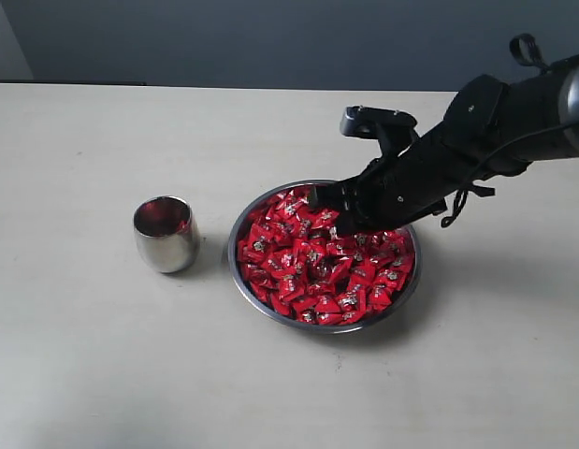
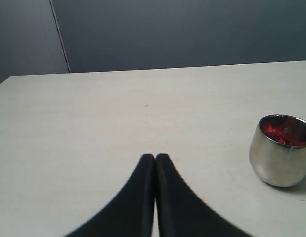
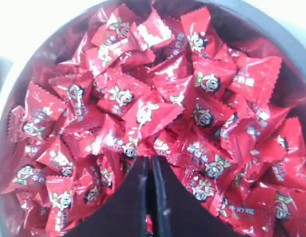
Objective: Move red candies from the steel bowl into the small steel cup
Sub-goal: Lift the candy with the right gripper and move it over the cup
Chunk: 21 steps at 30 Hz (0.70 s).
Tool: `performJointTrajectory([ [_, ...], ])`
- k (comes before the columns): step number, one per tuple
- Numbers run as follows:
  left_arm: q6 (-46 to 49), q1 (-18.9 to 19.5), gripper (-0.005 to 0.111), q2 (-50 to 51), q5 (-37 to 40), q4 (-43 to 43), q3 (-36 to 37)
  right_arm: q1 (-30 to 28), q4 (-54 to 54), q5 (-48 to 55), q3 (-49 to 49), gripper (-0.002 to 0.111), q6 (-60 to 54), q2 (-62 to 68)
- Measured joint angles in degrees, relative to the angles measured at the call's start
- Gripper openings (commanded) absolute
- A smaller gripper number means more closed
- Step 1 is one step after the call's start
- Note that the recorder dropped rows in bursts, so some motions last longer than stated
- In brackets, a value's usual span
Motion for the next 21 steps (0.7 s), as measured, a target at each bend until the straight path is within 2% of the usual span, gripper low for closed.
performJointTrajectory([
  [15, 0.00, 0.00, 0.000, 0.00, 0.00, 0.00, 0.00, 0.00, -1.52, -3.01, -0.11, -0.001, -0.26, -7.42],
  [21, 0.00, 0.00, 0.000, 0.00, 0.00, 0.00, 0.00, 0.00, 0.89, -2.86, -5.01, -0.001, -8.64, -7.15],
])
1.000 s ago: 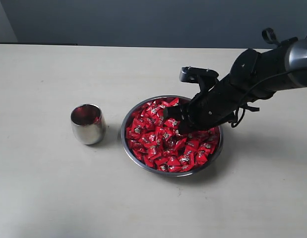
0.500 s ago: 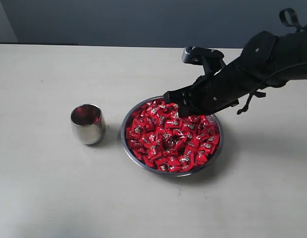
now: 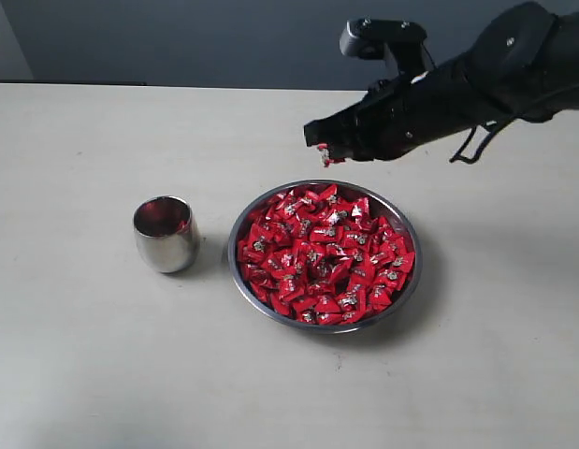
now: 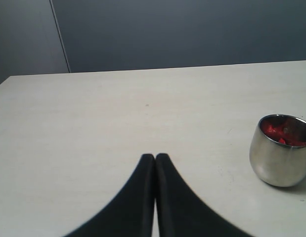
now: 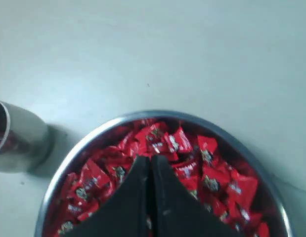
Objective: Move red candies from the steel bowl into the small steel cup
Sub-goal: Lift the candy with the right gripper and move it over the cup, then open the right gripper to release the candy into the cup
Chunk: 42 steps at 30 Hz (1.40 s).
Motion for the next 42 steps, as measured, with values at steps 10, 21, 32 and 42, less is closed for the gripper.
performJointTrajectory([
  [10, 0.00, 0.00, 0.000, 0.00, 0.00, 0.00, 0.00, 1.19, 17.03, 10.62, -15.23, -0.001, -18.89, 9.71],
  [21, 0.00, 0.00, 0.000, 0.00, 0.00, 0.00, 0.00, 9.55, 17.21, 13.53, -26.73, -0.001, -27.59, 20.11],
  [32, 0.00, 0.00, 0.000, 0.00, 0.00, 0.00, 0.00, 12.81, 8.41, 24.39, -34.28, -0.001, -27.83, 25.53],
  [42, 0.00, 0.00, 0.000, 0.00, 0.00, 0.00, 0.00, 13.52, 7.43, 24.14, -34.28, -0.001, -28.17, 25.98],
])
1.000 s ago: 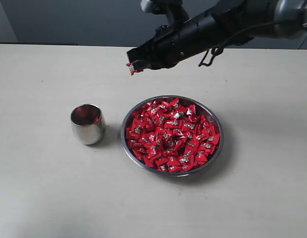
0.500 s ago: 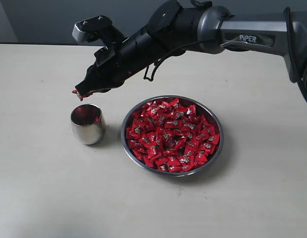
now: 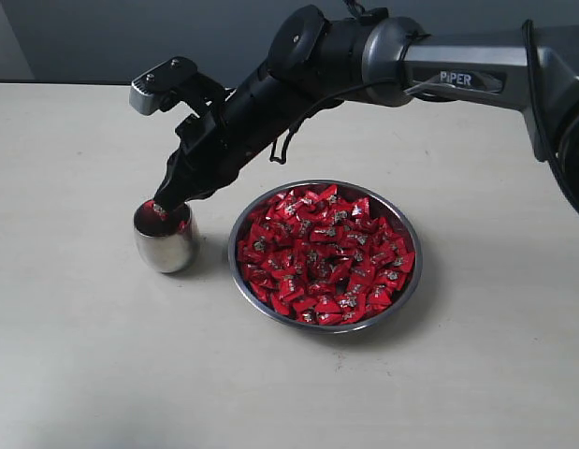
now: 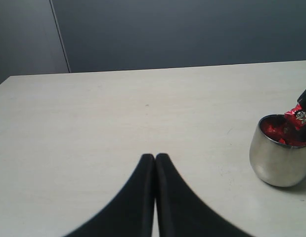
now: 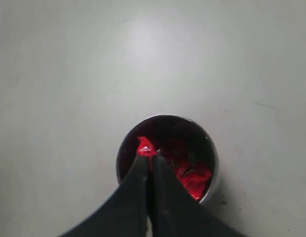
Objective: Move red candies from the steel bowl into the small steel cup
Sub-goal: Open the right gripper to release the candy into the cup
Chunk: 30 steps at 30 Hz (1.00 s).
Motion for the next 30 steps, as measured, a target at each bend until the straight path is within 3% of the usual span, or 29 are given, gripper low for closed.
performJointTrajectory([
  [9, 0.00, 0.00, 0.000, 0.00, 0.00, 0.00, 0.00, 0.00, 0.00, -1.98, -0.10, 0.002, 0.00, 0.00],
  [15, 0.00, 0.00, 0.000, 0.00, 0.00, 0.00, 0.00, 0.00, 0.00, -1.88, -0.10, 0.037, 0.00, 0.00],
  [17, 0.00, 0.00, 0.000, 0.00, 0.00, 0.00, 0.00, 0.00, 0.00, -1.88, -0.10, 0.043, 0.00, 0.00],
  [22, 0.00, 0.00, 0.000, 0.00, 0.00, 0.00, 0.00, 0.00, 0.00, -1.88, -0.10, 0.039, 0.12, 0.00],
  [24, 0.00, 0.00, 0.000, 0.00, 0.00, 0.00, 0.00, 0.00, 0.00, -1.88, -0.10, 0.031, 0.66, 0.00],
  [27, 0.00, 0.00, 0.000, 0.00, 0.00, 0.00, 0.00, 0.00, -0.75, -1.88, -0.10, 0.000, 2.07, 0.00],
  [30, 0.00, 0.00, 0.000, 0.00, 0.00, 0.00, 0.00, 0.00, -0.98, -3.16, -0.10, 0.000, 3.57, -0.30],
])
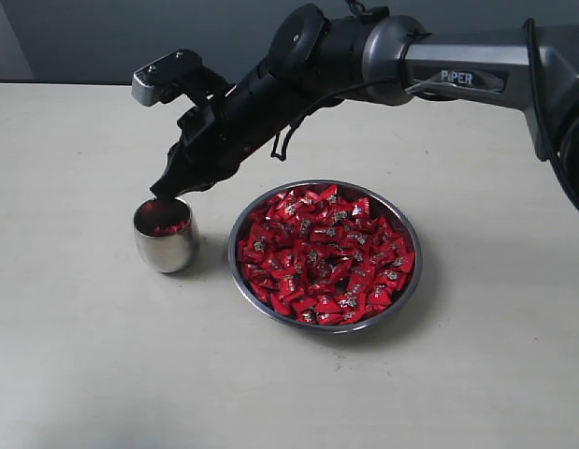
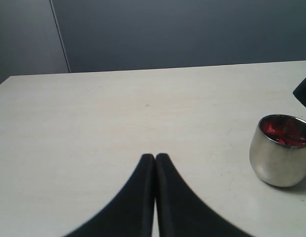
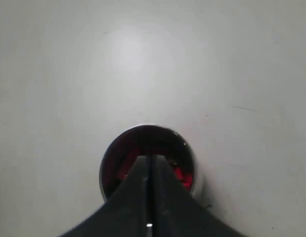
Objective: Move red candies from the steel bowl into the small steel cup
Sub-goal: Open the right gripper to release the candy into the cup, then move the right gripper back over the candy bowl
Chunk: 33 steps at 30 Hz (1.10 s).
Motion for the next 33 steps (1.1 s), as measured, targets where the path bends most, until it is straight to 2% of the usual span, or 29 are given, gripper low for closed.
performJointTrajectory([
  [2, 0.00, 0.00, 0.000, 0.00, 0.00, 0.00, 0.00, 0.00, 0.14, -2.13, 0.00, -0.001, 2.18, -0.68],
  [5, 0.00, 0.00, 0.000, 0.00, 0.00, 0.00, 0.00, -0.53, 4.16, -11.38, 3.49, -0.001, 3.87, -4.18],
  [11, 0.00, 0.00, 0.000, 0.00, 0.00, 0.00, 0.00, -2.90, 14.23, -25.92, 19.79, -0.001, -8.50, -14.42],
  [20, 0.00, 0.00, 0.000, 0.00, 0.00, 0.00, 0.00, -12.16, 39.57, -26.89, 36.77, -0.001, -33.80, -23.11],
  [25, 0.00, 0.00, 0.000, 0.00, 0.00, 0.00, 0.00, -14.97, 42.81, -26.97, 42.46, -0.001, -36.72, -24.67],
  [33, 0.00, 0.00, 0.000, 0.00, 0.00, 0.00, 0.00, -15.59, 43.55, -27.87, 46.28, -0.001, -37.09, -24.67],
])
